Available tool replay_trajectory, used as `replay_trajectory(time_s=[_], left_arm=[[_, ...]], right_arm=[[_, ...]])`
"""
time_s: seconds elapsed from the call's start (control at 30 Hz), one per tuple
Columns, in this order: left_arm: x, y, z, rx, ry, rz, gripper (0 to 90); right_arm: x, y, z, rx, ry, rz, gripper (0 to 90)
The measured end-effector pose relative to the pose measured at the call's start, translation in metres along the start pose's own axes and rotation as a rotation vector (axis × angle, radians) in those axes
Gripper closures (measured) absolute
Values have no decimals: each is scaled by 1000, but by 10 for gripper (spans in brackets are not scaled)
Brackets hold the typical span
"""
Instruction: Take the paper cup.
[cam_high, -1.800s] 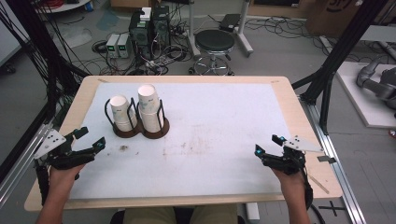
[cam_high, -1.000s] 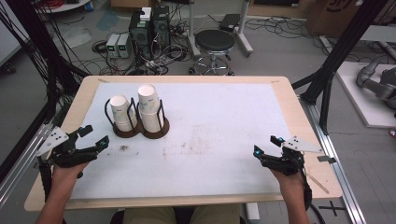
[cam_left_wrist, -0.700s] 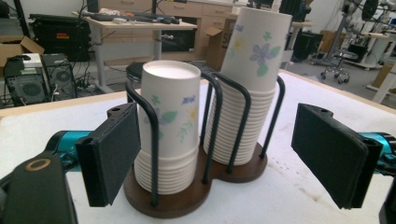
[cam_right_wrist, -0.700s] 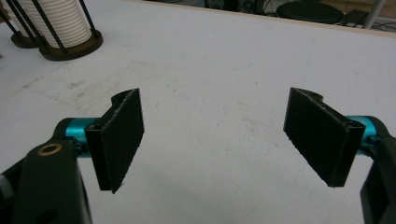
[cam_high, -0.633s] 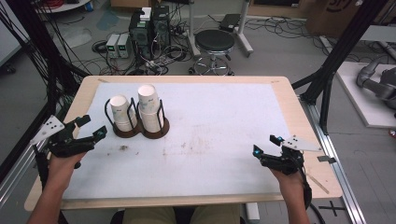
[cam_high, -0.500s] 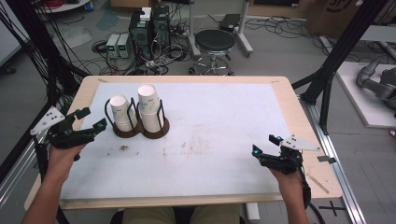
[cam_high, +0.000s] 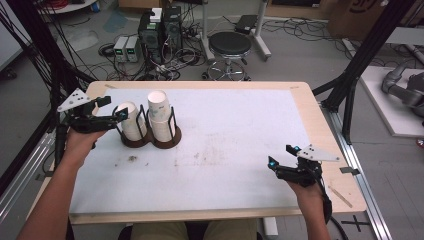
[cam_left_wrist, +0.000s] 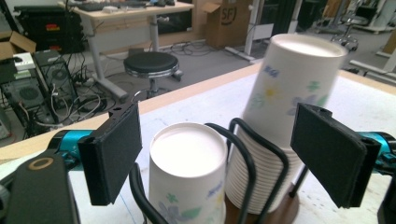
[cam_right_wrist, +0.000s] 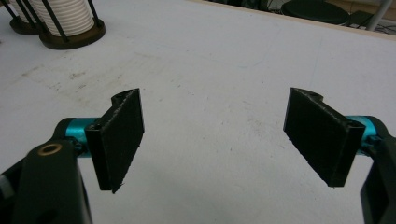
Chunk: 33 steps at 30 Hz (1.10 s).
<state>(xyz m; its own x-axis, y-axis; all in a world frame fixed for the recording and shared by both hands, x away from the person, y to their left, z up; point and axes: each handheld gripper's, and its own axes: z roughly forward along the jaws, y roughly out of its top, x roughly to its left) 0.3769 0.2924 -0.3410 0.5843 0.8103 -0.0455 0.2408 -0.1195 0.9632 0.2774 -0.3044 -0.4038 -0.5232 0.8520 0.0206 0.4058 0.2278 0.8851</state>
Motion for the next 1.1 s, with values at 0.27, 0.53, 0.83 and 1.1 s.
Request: replay_trajectory(time_s=[0.27, 0.53, 0.83, 1.1], left_arm=[[7, -9, 21, 52, 23, -14, 195], [7, -12, 29, 86, 41, -5, 231], [7, -13, 31, 112, 49, 9, 362], [8, -1, 25, 88, 33, -11, 369]], right_arm=[[-2, -2, -2, 3, -6, 0, 207], [-3, -3, -2, 5, -8, 4, 207], [-2, -3, -2, 9, -6, 4, 207], [-2, -3, 0, 13, -1, 1, 207]])
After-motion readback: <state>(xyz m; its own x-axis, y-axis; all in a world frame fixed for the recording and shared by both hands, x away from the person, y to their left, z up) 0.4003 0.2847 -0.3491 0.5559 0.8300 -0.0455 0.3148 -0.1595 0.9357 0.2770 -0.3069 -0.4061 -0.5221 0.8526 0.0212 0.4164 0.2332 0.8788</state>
